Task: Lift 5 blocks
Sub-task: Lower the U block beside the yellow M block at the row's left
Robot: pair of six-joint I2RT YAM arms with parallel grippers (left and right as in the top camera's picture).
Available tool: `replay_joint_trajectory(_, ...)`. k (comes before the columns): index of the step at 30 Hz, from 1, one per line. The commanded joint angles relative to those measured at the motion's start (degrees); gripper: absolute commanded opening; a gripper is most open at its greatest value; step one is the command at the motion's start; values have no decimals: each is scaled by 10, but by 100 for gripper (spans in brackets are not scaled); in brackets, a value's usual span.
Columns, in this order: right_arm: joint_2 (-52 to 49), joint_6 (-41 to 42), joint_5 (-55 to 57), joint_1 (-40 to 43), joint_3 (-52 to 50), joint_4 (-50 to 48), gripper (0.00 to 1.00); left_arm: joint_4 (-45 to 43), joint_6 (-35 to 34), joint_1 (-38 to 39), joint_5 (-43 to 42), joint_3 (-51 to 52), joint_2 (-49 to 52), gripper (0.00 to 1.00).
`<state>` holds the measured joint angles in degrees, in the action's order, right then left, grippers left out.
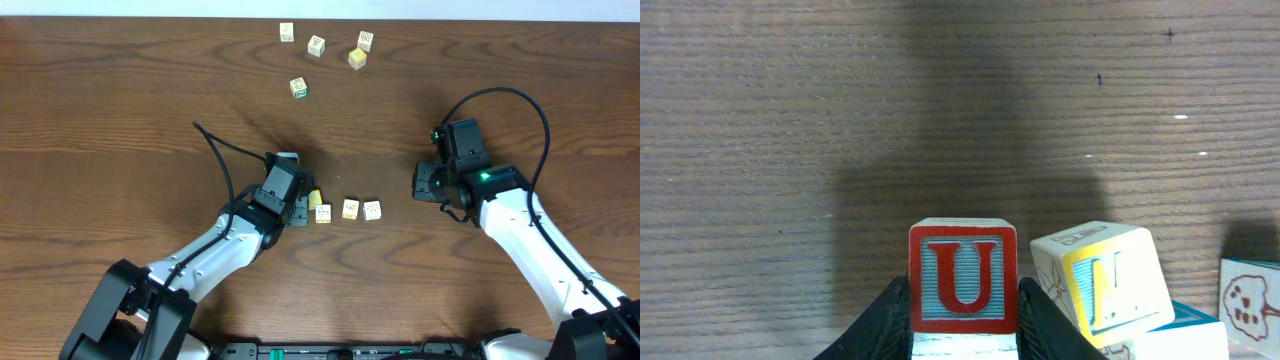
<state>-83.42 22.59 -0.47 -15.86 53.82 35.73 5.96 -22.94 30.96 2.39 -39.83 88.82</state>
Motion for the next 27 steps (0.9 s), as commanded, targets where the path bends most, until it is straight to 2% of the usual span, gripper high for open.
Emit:
replay_joint_trajectory(1, 0, 5, 1, -4, 0, 1, 43, 12, -16, 3, -47, 3, 7, 12)
replay_joint_trajectory(8, 0, 12, -1, -4, 0, 4, 43, 13, -16, 23, -48, 3, 7, 13)
replay_joint_trajectory(16, 0, 12, -1, -4, 0, 9, 43, 13, -16, 33, -47, 3, 7, 48)
replay_joint_trajectory(21, 0, 11, -1, -4, 0, 13, 43, 12, -16, 33, -43, 3, 7, 58)
replay_joint_trajectory(27, 0, 11, 0, -4, 0, 13, 44, 12, -16, 32, -43, 3, 7, 60)
